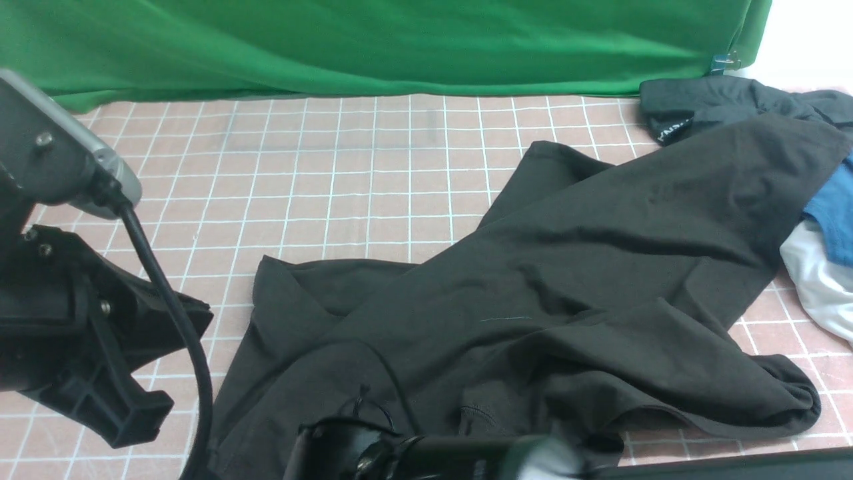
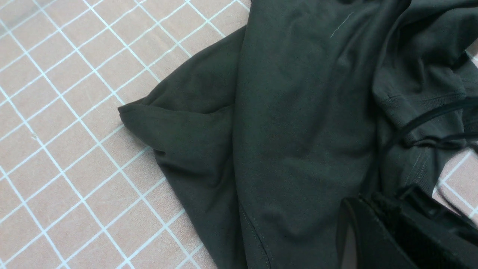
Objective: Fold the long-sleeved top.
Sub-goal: Spread the long sleeves with your arms and place them on the tabletop
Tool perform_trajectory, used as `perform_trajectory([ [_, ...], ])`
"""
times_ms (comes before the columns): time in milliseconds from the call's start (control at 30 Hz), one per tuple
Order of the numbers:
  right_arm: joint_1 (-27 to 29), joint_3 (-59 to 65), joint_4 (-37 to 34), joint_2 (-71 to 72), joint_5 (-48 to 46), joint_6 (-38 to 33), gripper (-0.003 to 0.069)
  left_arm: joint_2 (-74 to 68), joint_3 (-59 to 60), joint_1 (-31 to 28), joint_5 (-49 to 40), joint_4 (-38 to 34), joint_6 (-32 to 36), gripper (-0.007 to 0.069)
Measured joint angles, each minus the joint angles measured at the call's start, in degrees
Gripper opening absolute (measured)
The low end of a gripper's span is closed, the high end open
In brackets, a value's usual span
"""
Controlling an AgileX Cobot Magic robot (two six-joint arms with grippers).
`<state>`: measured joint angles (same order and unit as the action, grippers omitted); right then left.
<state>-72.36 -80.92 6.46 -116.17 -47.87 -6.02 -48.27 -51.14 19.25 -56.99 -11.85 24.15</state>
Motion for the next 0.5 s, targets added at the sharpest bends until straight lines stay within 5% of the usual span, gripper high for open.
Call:
perform_trajectory([
  [267, 1.4, -0.1, 0.4, -1.2, -2.5, -1.4, 0.0402, 0.0, 0.0, 0.0, -0.8, 0.0, 0.0, 0.0019],
  [500, 1.4, -0.4, 0.6, -0.7, -4.4, -2.7, 0.0070, 0.0, 0.0, 0.0, -1.0, -0.1, 0.7, 0.0019],
])
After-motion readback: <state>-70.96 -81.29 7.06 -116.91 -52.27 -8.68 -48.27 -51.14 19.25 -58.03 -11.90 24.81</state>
